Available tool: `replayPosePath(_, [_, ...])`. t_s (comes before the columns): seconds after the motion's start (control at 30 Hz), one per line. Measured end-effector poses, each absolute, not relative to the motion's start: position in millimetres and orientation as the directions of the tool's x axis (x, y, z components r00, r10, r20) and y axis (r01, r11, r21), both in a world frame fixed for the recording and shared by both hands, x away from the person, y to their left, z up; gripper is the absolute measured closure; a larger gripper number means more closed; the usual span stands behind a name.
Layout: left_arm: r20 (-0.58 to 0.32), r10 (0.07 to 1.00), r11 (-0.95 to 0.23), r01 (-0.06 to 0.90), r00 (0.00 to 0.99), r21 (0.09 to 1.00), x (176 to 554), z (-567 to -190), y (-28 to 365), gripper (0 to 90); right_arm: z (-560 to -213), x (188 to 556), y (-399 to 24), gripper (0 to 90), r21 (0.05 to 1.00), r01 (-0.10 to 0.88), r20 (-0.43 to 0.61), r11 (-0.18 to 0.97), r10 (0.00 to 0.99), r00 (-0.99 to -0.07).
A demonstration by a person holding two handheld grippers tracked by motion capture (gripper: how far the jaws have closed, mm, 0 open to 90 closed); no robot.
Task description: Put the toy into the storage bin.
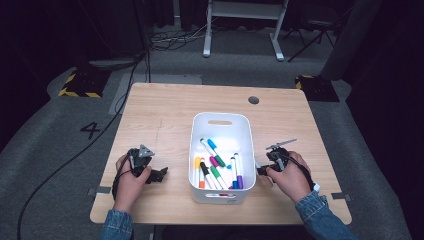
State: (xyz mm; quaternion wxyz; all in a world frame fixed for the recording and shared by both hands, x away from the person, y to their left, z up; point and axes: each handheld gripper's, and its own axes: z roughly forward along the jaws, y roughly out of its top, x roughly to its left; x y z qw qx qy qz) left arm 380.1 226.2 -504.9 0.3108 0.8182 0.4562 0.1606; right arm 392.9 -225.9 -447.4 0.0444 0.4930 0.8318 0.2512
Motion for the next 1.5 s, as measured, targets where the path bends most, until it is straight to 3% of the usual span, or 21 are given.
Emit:
replayPosePath(0.87, [-0.021,0.847,-0.391,0.647,0.532,0.655,380.1,-504.9,226.2,0.0,-370.1,369.3,-239.3,77.2,0.64,0.709,0.258,0.297,0.786,-0.562])
replayPosePath(1.5, [-0.021,0.846,-0.39,0.647,0.532,0.655,380.1,-504.9,226.2,0.0,-340.8,354.6,-219.6,77.2,0.686,0.652,0.277,0.322,0.713,-0.644])
